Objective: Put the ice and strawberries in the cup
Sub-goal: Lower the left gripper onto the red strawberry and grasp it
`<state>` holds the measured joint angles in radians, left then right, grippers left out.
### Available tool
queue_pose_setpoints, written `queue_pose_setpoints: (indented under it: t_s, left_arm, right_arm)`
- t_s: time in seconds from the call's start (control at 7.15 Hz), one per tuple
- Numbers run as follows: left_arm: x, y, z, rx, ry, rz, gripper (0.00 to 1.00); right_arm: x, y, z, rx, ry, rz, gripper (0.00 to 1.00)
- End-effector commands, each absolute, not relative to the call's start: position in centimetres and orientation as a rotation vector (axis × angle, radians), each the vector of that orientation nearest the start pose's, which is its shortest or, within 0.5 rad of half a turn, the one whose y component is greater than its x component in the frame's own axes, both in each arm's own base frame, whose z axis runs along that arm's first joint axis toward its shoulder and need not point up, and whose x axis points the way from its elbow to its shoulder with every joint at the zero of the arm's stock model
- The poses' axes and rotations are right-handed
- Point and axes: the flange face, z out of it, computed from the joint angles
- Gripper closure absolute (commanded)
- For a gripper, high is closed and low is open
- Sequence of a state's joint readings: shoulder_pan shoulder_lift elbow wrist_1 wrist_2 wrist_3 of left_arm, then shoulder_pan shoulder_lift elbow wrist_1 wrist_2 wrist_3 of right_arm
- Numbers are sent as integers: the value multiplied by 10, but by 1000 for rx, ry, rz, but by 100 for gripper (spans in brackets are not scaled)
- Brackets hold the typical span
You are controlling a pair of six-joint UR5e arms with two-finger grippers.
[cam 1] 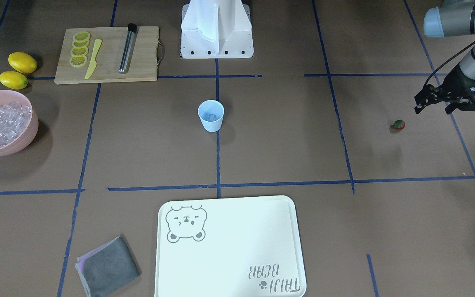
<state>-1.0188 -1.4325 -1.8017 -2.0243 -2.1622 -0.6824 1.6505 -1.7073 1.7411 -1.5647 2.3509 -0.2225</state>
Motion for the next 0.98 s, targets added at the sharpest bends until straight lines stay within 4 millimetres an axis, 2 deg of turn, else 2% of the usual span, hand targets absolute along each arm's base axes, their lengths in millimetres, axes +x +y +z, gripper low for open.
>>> queue_pose_setpoints:
  t_s: [0.0,0.28,0.56,0.84]
  left_arm:
    - [216,-426,584,101,746,40,0]
    - [226,-422,590,88,746,54,0]
    - [228,-422,615,117,771,65,0]
    - [230,-423,616,120,783,69,0]
  right_arm:
    - [98,-430,637,155,-765,-151,0]
    - [98,-430,637,155,-765,-152,0]
    - [98,-430,637,155,-765,-152,0]
    - [98,-430,636,156,-765,-151,0]
